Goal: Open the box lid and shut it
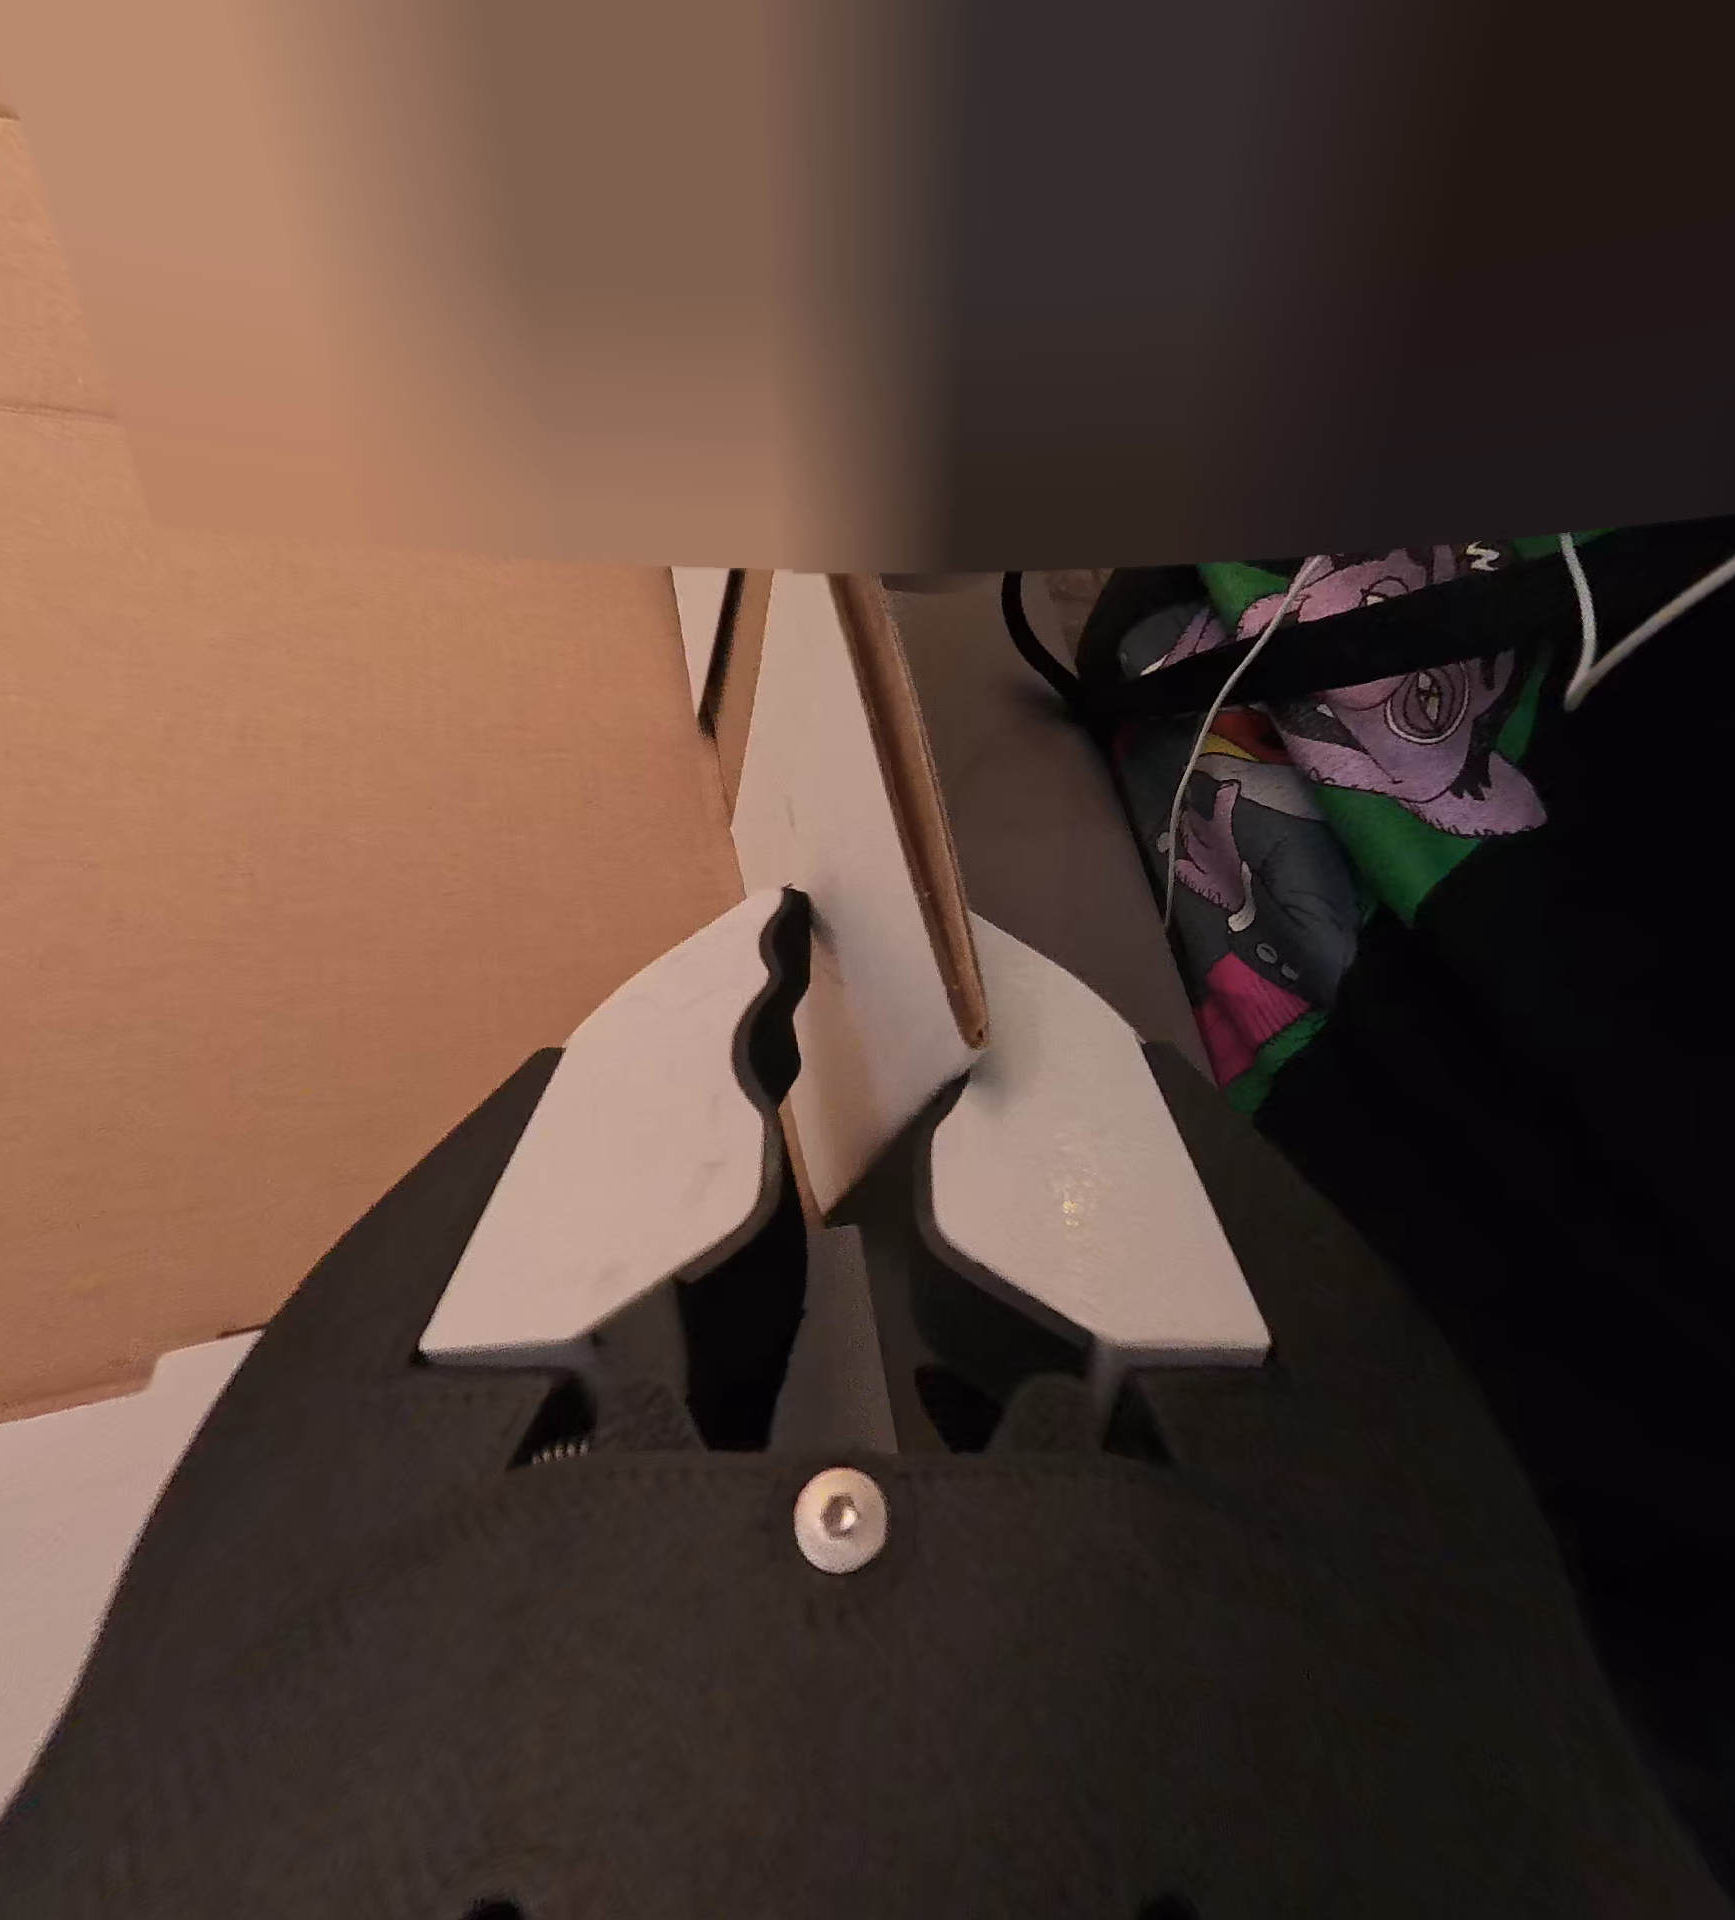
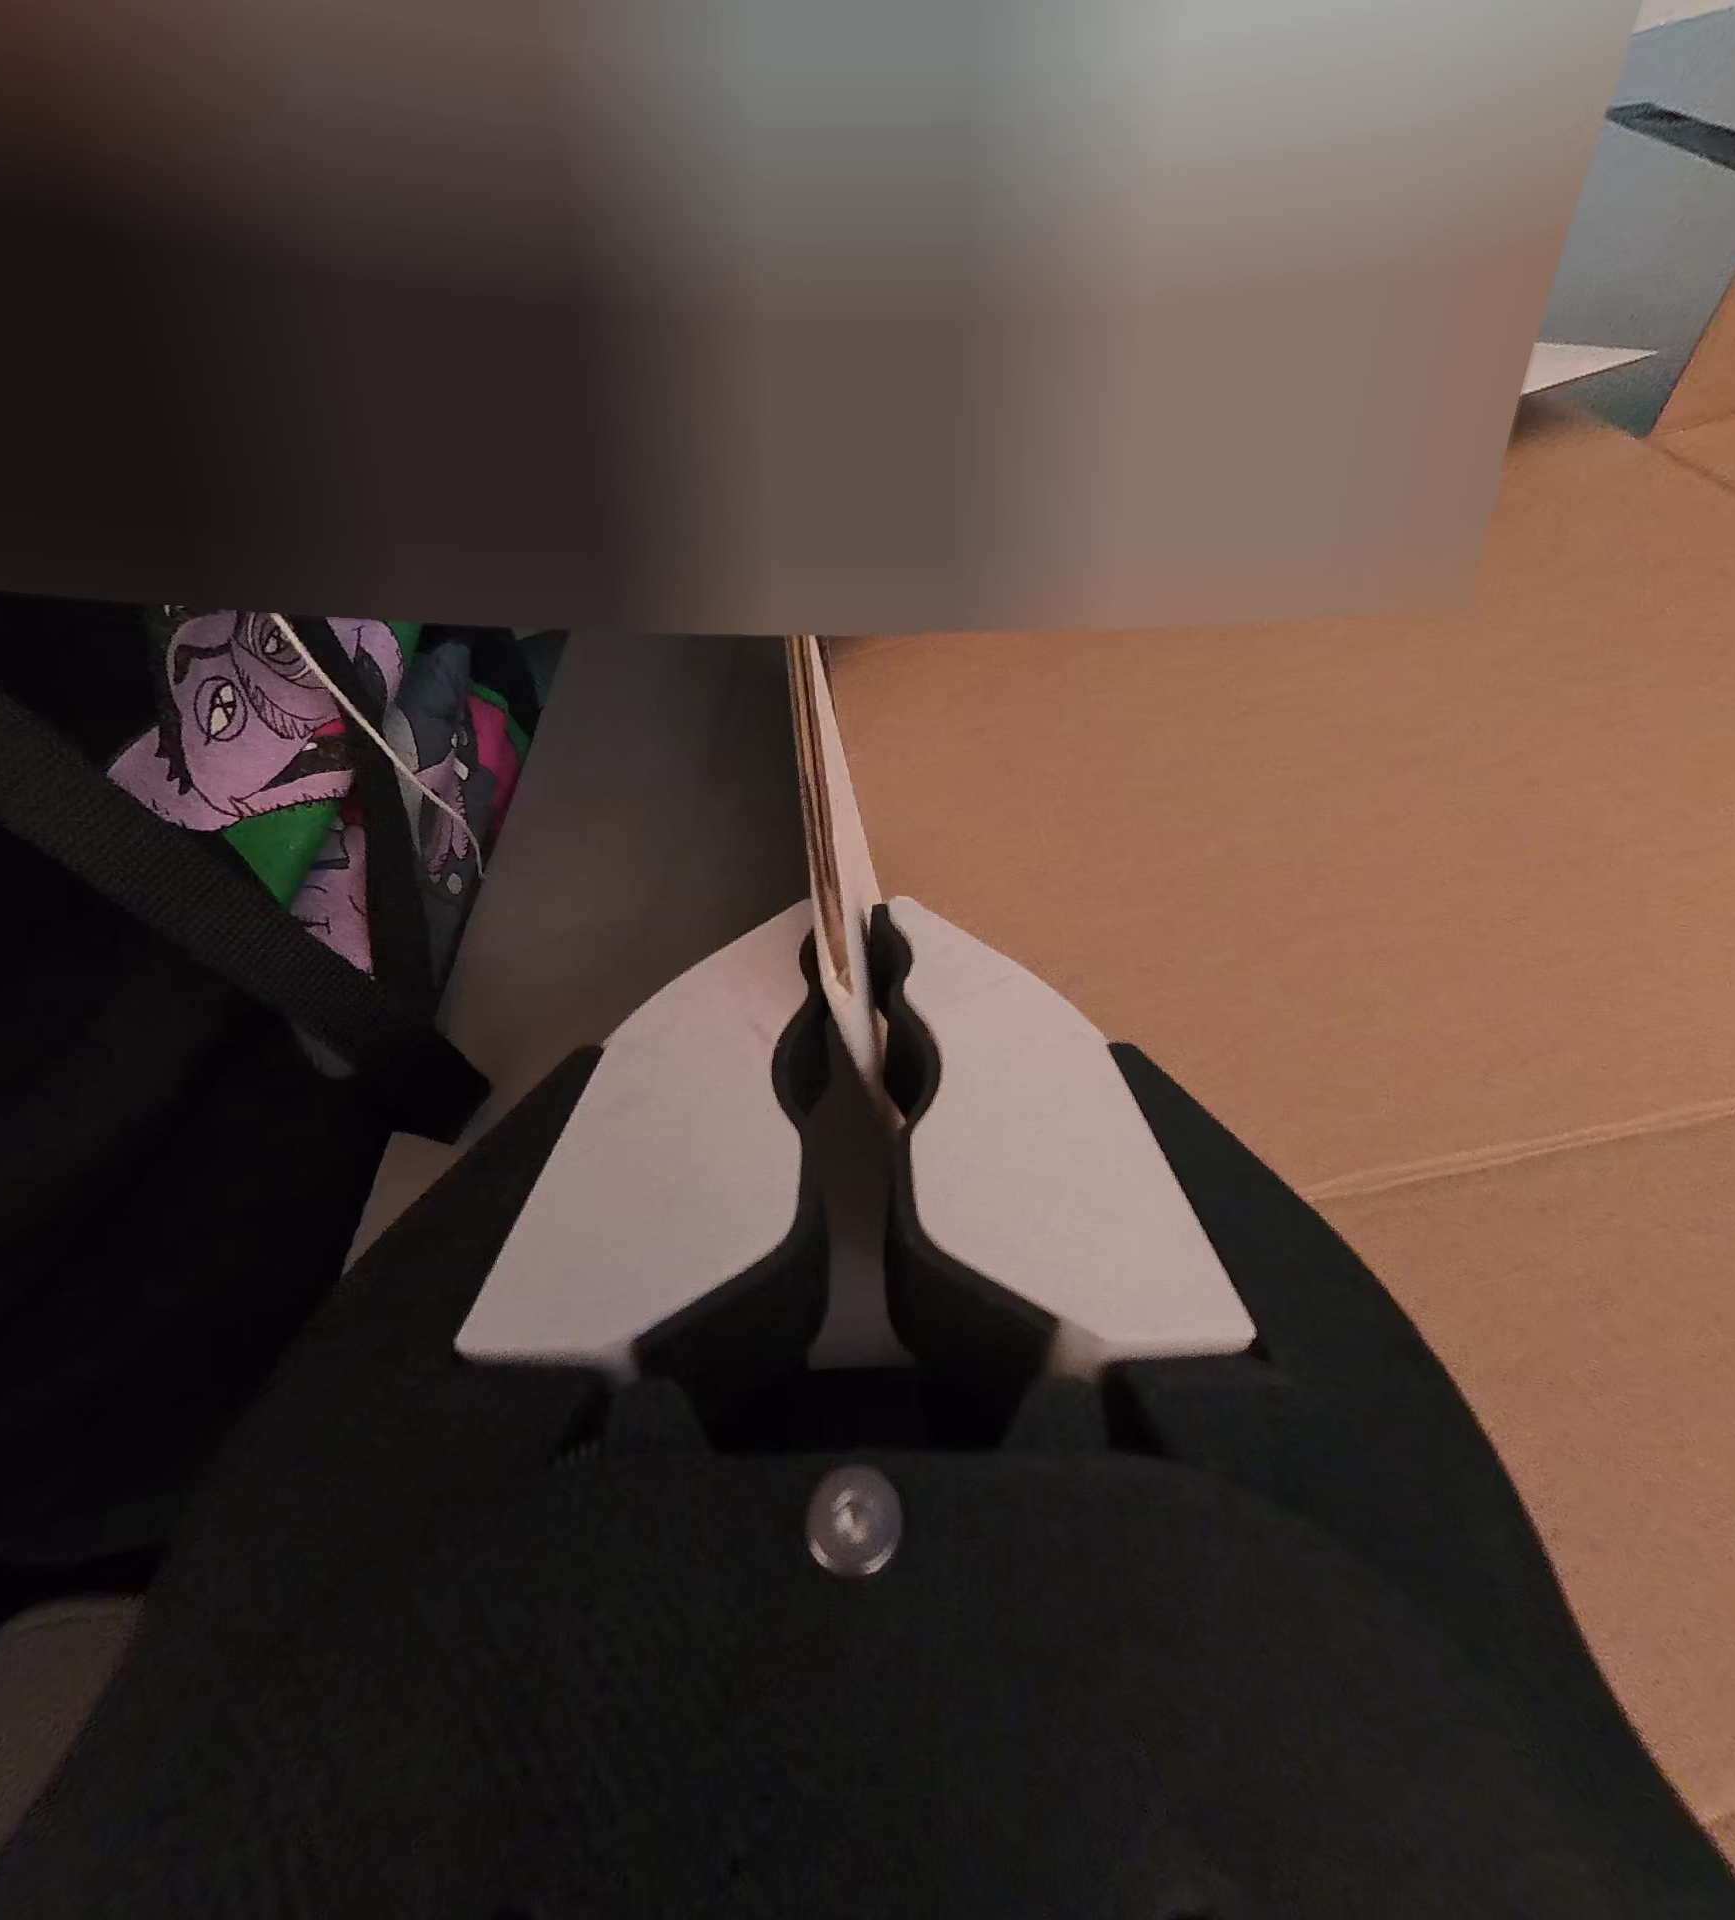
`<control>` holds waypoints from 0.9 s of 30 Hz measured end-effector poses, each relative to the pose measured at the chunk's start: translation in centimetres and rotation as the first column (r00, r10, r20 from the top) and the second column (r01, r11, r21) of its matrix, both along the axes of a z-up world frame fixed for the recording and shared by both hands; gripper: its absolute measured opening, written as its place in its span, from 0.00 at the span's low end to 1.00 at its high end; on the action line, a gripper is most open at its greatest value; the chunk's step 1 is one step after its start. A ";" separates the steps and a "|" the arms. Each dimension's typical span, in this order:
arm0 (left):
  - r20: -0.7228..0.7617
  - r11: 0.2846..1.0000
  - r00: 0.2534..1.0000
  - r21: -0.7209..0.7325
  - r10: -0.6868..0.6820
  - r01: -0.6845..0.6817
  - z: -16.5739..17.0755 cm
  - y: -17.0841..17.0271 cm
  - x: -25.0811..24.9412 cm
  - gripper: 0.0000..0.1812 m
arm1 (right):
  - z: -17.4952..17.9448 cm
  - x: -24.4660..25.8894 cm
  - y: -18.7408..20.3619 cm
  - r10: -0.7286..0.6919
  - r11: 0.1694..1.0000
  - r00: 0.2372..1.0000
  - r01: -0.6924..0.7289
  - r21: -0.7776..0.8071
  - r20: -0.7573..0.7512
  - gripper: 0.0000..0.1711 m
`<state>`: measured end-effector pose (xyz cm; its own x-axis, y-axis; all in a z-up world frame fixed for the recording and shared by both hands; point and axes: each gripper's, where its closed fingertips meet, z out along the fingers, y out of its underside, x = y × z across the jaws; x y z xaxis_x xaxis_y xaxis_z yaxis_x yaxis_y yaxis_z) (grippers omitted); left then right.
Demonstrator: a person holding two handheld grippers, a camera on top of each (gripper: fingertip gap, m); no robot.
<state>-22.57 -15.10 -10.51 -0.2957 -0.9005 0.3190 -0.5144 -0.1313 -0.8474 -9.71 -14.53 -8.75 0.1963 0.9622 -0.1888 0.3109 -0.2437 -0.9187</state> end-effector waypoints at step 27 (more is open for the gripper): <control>-0.013 0.992 0.993 -0.044 0.119 -0.120 -0.2 1.3 0.2 0.07 | -4.2 -1.9 -0.6 0.104 0.956 0.968 -0.034 -0.293 0.228 0.16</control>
<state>-22.42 -13.75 -10.70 -0.1833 -0.9139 0.3621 -0.5013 -0.2299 -0.8342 -11.62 -15.12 -12.99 0.2044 0.8878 -0.4124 0.5371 -0.4539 -0.7110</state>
